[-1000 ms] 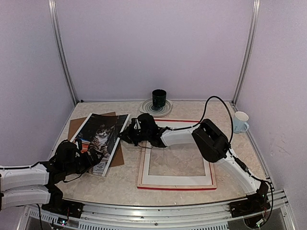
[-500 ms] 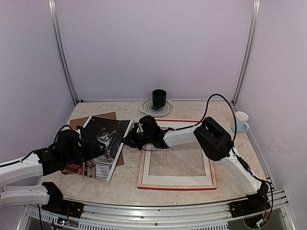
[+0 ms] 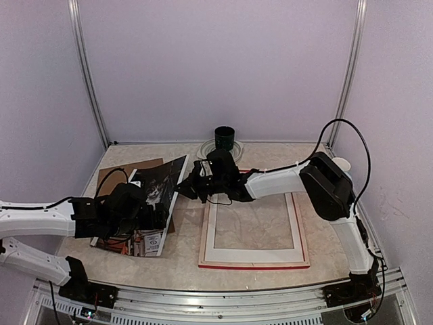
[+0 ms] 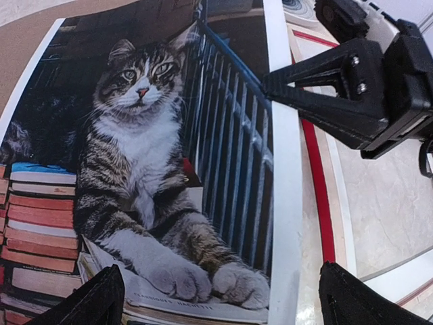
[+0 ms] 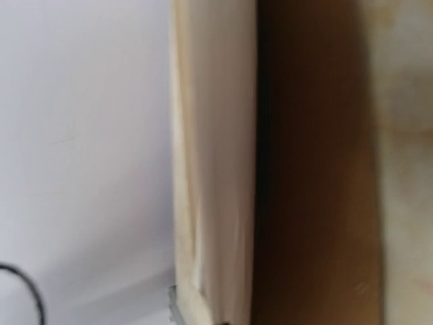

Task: Put the photo into the frame
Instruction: Pick up the photo from the backboard, then pass from the left arm to the right

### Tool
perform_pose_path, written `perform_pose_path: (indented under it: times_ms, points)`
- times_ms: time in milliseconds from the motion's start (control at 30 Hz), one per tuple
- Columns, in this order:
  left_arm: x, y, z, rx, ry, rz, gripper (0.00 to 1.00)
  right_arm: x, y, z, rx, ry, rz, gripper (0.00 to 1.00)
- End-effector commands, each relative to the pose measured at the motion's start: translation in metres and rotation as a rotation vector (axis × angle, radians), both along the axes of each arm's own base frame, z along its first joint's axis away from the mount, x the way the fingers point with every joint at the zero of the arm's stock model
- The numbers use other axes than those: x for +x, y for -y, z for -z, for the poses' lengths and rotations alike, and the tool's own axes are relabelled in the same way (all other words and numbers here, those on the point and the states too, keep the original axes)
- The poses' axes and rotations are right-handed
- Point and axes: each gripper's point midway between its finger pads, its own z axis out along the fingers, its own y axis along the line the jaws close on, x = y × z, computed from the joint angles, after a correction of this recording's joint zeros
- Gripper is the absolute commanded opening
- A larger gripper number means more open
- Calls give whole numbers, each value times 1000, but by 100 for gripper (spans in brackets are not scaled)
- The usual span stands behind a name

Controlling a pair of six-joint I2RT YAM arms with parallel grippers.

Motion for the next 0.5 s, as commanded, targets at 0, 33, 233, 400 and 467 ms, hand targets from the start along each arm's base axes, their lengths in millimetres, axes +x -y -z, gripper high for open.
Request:
perform_pose_path:
  times_ms: [0,33,233,400,467]
  points:
    - [-1,10,-15,12,31,11,99,-11,16,-34,27,44,-7,0]
    - [-3,14,-18,14,34,21,99,-14,21,-36,23,42,-3,0]
    - [-11,42,-36,47,54,86,99,-32,52,-36,-34,42,0,0]
    - [-18,72,-43,109,61,157,99,-44,79,-34,-68,35,19,0]
    - [-22,86,-40,158,59,185,99,-49,88,-32,-81,29,30,0]
